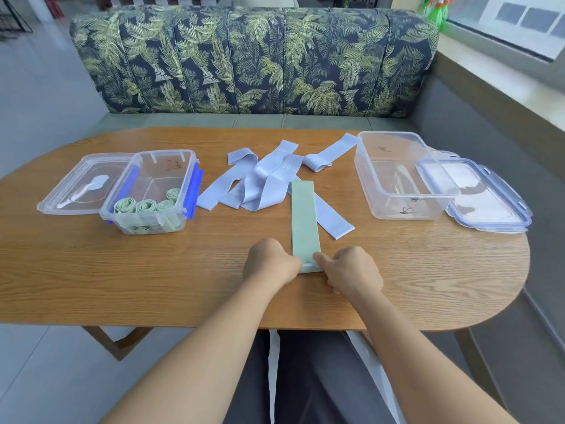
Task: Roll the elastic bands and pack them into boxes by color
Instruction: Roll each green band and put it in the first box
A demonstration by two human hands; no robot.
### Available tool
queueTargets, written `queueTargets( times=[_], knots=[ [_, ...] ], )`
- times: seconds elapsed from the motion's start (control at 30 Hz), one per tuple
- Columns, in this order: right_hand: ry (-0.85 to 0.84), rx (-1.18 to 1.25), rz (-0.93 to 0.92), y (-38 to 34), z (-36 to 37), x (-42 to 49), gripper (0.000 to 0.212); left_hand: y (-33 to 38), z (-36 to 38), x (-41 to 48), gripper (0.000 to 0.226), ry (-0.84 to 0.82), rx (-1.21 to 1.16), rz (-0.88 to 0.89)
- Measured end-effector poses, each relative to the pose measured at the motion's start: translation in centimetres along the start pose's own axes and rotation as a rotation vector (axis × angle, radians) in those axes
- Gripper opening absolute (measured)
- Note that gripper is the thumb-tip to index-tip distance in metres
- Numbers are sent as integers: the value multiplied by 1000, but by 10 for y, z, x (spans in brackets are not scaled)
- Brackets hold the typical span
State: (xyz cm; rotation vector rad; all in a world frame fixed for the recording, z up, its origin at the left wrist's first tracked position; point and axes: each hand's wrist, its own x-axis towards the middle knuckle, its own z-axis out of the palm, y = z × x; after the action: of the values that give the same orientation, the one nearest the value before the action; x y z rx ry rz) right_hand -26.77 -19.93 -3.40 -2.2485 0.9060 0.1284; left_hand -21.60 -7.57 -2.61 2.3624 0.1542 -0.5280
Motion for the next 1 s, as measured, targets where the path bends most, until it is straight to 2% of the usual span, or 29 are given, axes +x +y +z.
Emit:
queueTargets(
  times=[0.1, 0.27, 0.37, 0.6, 0.87, 1.0],
  knots=[
    [-48, 83, -14, 2, -7, -3, 39, 3, -2, 1, 13, -14, 2, -4],
    [-53, 80, -26, 4, -8, -5, 27, 5, -4, 4, 18, -29, 58, 16],
    [-48, 90, -23, 1, -7, -1, 25, 3, -4, 2, 21, 48, 134, 76],
    [-47, 78, -14, -4, -6, 6, 27, -7, 5, -6, 12, 157, 50, 195],
    [-37, 50, 13, -8, -5, 11, 29, -4, 11, -3, 12, 183, 86, 208],
    [-45, 38, 29, -11, -7, 12, 31, 1, 8, -1, 18, 150, 121, 149]
  ],
)
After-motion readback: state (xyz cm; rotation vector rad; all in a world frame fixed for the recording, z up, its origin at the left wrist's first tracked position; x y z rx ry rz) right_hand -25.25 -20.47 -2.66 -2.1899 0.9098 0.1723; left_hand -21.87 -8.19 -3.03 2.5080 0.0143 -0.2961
